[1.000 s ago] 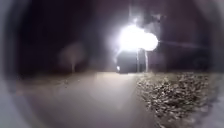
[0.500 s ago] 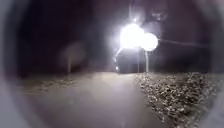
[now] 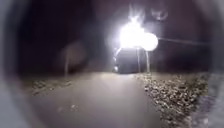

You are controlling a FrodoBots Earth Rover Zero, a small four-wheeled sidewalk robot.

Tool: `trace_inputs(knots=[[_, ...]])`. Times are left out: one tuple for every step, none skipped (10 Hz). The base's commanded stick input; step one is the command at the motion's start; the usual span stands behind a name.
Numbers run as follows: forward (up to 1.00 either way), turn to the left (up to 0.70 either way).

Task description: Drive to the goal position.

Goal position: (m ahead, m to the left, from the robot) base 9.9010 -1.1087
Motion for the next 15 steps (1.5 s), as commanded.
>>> trace_inputs(knots=[[1.0,0.0],[1.0,0.0],[1.0,0.0],[1.0,0.0],[1.0,0.0],[1.0,0.0],[1.0,0.0],[1.0,0.0],[1.0,0.0],[1.0,0.0],[1.0,0.0],[1.0,0.0],[1.0,0.0],[1.0,0.0],[1.0,0.0]])
